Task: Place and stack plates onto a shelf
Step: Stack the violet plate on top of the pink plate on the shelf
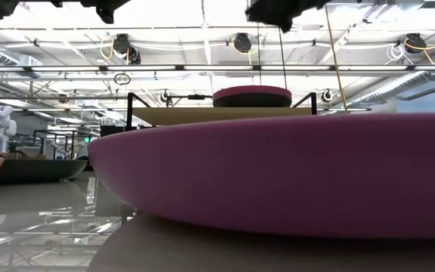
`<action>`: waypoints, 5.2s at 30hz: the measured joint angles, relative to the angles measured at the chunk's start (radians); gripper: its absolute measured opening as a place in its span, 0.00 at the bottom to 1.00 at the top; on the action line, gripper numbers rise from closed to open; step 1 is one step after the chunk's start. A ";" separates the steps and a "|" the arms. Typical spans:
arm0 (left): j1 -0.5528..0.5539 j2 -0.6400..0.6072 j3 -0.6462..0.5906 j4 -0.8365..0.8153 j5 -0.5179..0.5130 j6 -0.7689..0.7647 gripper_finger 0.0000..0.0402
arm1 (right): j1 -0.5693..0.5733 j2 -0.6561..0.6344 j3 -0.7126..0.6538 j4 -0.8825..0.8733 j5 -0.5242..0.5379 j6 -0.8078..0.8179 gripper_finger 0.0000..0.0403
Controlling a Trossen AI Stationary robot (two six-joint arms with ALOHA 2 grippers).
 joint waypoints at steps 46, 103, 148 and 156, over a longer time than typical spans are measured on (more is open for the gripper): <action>-0.110 0.390 0.465 -1.293 0.118 -0.627 0.33 | 0.426 -0.177 -0.383 0.508 0.105 -0.070 0.29; -0.366 1.070 0.711 -0.736 0.156 0.551 0.33 | 0.427 -0.176 -0.431 0.553 0.104 -0.013 0.29; -0.262 0.867 0.750 -0.897 -0.056 0.591 0.03 | 0.456 -0.241 -0.431 0.781 -0.004 0.090 0.29; -0.044 0.614 0.751 -0.927 -0.026 0.795 0.03 | 0.484 -0.308 -0.431 0.787 -0.002 0.087 0.29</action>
